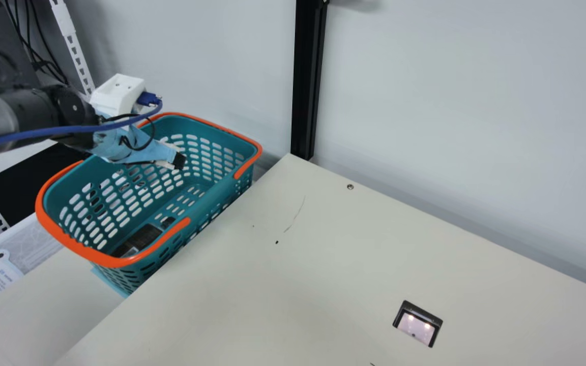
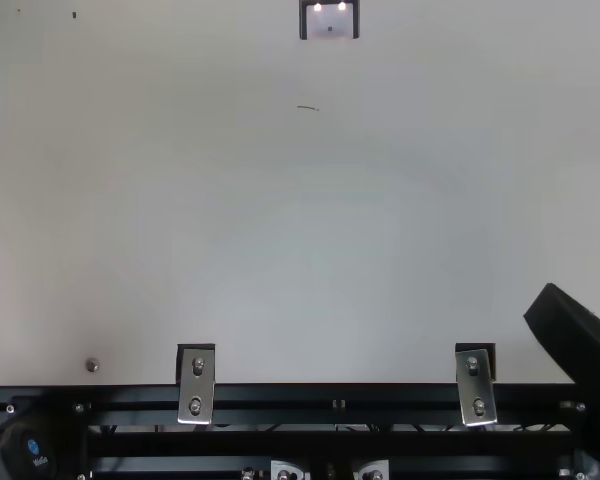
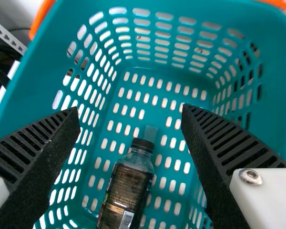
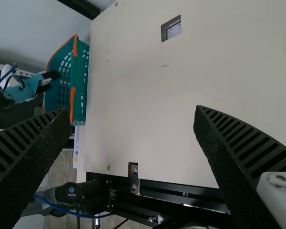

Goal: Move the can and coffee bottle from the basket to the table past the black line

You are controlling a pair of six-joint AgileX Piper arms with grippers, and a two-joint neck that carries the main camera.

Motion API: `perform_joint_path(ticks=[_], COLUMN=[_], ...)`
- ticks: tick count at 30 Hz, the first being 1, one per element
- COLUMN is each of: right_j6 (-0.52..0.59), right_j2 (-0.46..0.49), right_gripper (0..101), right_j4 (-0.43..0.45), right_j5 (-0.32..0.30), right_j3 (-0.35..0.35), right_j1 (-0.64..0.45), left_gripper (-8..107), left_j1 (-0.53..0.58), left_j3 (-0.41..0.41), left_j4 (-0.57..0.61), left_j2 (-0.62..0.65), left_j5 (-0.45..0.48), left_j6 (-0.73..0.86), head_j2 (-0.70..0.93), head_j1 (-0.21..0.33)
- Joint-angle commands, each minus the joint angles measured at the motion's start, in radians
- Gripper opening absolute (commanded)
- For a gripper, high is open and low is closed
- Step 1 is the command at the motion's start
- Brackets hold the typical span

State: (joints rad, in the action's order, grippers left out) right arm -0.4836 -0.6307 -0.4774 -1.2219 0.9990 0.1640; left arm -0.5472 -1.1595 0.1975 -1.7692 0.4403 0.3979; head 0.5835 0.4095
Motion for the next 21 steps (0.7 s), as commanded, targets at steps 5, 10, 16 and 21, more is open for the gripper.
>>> perform_joint_path(ticks=[5, 10, 16, 21], right_j6=[0.0, 0.0, 0.0, 0.0], right_j2=[0.0, 0.0, 0.0, 0.0], right_gripper=[101, 101, 101, 101], right_j4=[0.0, 0.0, 0.0, 0.0], right_j5=[0.0, 0.0, 0.0, 0.0], right_j3=[0.0, 0.0, 0.0, 0.0], right_j1=[0.0, 0.0, 0.0, 0.0], left_gripper=[90, 90, 90, 90], left_j1=[0.003, 0.008, 0.006, 0.003], left_j3=[-0.064, -0.1, -0.134, -0.145], left_j4=[-0.024, -0.045, -0.072, -0.089], left_j2=[-0.114, -0.191, -0.276, -0.335], left_j5=[0.036, 0.063, 0.093, 0.103], left_j6=[0.01, 0.012, 0.026, 0.053], head_j2=[0.012, 0.012, 0.012, 0.012], head_j1=[0.026, 0.026, 0.026, 0.026])
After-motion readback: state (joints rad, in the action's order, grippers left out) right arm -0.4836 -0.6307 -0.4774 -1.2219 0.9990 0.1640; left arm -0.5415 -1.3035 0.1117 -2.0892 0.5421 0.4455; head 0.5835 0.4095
